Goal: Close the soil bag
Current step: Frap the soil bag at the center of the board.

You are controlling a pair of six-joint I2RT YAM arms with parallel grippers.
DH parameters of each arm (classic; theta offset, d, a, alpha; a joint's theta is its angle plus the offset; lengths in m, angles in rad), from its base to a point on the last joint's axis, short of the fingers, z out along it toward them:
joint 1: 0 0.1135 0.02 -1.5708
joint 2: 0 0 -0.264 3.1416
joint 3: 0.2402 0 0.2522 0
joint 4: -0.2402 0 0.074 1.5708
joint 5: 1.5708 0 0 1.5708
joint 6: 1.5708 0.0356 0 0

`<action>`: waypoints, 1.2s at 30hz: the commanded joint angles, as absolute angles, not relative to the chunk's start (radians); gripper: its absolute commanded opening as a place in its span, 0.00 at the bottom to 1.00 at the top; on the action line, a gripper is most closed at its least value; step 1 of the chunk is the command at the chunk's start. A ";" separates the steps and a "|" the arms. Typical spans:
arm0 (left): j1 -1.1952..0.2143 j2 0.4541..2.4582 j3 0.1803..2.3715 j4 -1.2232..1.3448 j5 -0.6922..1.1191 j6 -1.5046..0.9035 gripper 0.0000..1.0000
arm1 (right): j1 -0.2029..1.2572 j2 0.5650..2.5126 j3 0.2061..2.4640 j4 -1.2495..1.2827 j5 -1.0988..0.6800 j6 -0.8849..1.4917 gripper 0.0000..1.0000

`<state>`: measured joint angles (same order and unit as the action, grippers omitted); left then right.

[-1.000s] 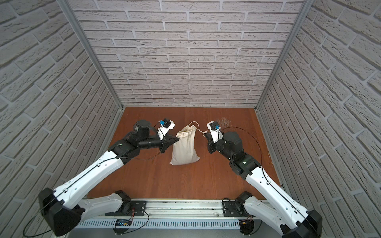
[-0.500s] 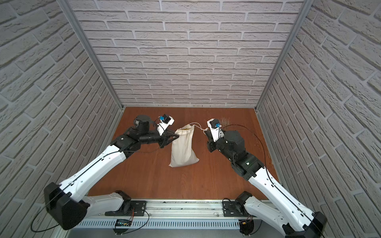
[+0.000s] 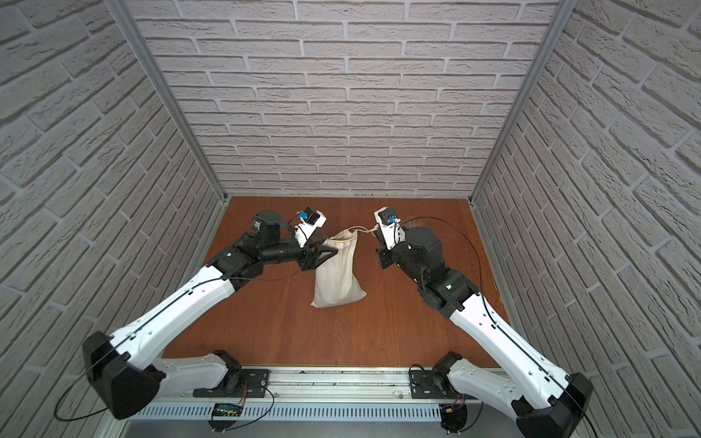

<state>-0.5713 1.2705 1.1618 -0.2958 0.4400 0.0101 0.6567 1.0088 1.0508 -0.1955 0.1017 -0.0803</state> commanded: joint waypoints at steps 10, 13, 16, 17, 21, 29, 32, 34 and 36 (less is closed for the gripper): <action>-0.554 1.272 1.238 -0.301 0.343 0.062 0.00 | 0.665 0.985 1.200 -0.188 0.129 -0.081 0.03; -0.548 1.240 1.204 -0.287 0.349 0.096 0.00 | 0.666 0.966 1.184 -0.182 0.129 -0.065 0.03; -0.535 1.225 1.157 -0.259 0.325 0.094 0.08 | 0.666 0.959 1.172 -0.162 0.151 -0.073 0.03; -0.532 1.227 1.147 -0.253 0.325 0.091 0.16 | 0.666 0.964 1.178 -0.159 0.153 -0.078 0.03; -0.532 1.233 1.118 -0.213 0.340 0.054 0.42 | 0.666 1.009 1.236 -0.152 0.116 -0.104 0.03; -0.535 1.171 1.126 -0.043 0.352 -0.082 0.98 | 0.666 1.117 1.356 -0.185 0.028 -0.118 0.03; -0.542 1.190 1.191 -0.041 0.386 -0.070 0.98 | 0.666 1.133 1.385 -0.183 0.013 -0.113 0.03; -0.551 1.221 1.246 -0.060 0.400 -0.043 0.98 | 0.666 1.142 1.402 -0.192 0.000 -0.109 0.03; -0.561 1.265 1.301 -0.081 0.429 -0.013 0.98 | 0.667 1.149 1.413 -0.201 -0.008 -0.104 0.03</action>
